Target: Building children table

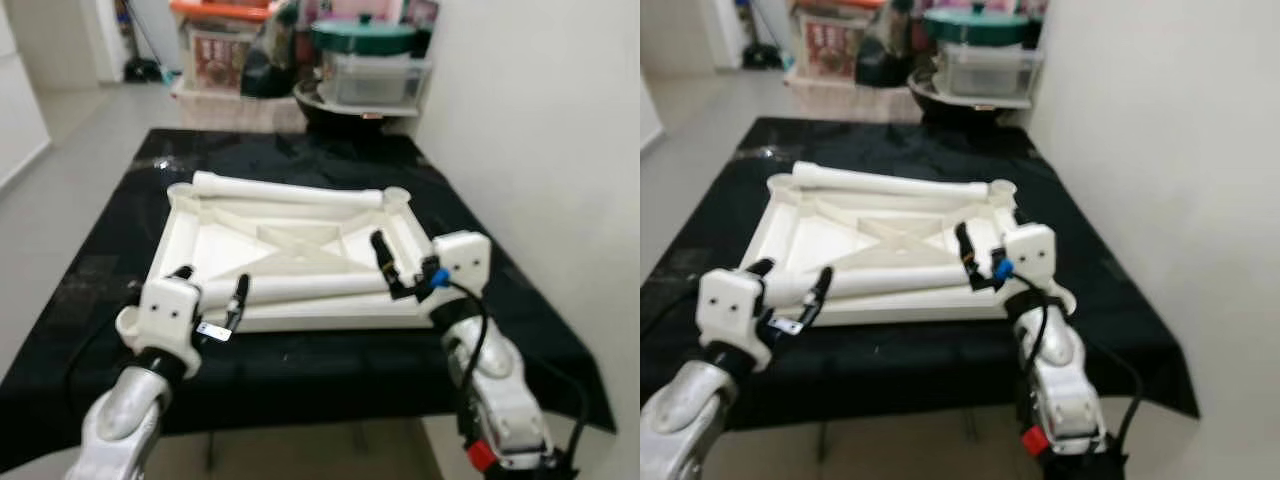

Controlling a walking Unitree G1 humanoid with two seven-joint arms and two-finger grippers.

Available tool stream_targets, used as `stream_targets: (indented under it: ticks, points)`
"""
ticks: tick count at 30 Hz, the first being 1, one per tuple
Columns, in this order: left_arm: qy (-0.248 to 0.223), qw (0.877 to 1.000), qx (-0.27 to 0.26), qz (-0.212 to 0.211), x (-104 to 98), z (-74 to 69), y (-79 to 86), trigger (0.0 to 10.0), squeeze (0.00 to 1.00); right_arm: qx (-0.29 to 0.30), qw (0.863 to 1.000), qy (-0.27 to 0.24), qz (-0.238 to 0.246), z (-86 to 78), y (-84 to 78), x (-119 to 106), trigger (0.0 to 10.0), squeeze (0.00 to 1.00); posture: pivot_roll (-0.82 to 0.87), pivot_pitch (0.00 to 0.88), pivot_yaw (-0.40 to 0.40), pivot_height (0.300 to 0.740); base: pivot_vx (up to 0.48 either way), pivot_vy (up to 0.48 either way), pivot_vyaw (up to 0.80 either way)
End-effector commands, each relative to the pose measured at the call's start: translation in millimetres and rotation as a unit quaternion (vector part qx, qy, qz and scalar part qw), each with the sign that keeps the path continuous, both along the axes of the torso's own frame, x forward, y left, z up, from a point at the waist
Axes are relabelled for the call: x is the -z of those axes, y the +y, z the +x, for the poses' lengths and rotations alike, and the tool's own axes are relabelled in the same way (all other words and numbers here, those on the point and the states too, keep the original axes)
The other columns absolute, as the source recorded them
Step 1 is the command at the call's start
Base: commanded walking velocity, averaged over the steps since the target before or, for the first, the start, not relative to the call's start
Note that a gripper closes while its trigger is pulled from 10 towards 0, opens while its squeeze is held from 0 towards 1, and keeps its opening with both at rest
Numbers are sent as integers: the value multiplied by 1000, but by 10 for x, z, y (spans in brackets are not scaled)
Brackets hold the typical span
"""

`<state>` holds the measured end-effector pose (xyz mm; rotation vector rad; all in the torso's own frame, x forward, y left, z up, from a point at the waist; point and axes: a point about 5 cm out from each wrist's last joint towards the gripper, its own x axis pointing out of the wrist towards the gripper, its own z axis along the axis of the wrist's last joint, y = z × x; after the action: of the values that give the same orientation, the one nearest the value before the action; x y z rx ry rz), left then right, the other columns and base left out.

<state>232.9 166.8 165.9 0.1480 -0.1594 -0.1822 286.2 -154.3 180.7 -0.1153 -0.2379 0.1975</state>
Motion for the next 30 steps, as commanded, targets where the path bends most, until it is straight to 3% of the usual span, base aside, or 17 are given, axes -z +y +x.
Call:
stream_targets:
  ticks: [1, 14, 19, 27, 30]
  points:
    - [-5, 1000, 11, -13, -17, 17, -20, 10000, 0, 9, 1000, -3, -2, 3, -32, -3, 10000, 0, -7, 0, -68, 740, 0, 0, 0]
    - [-14, 999, 22, -26, -63, 33, -55, 10000, 0, 11, 1000, -4, -4, 9, -40, -2, 10000, 0, -7, 0, -69, 740, 440, 0, 0]
    - [-8, 998, 58, -29, -91, 15, -103, 10000, 0, 6, 1000, -4, 16, 40, -11, -29, 10000, 0, -1, 0, -70, 740, 0, 0, 0]
    - [-37, 998, 54, -23, -205, 39, -46, 10000, 0, 3, 999, -30, 30, 44, 9, -123, 10000, 0, 2, 0, -69, 740, 0, 0, -600]
    - [-43, 997, 70, -18, -237, 11, -110, 10000, 0, 13, 999, -41, 23, 36, -5, -148, 10000, 0, 3, 0, -71, 740, 0, 0, 0]
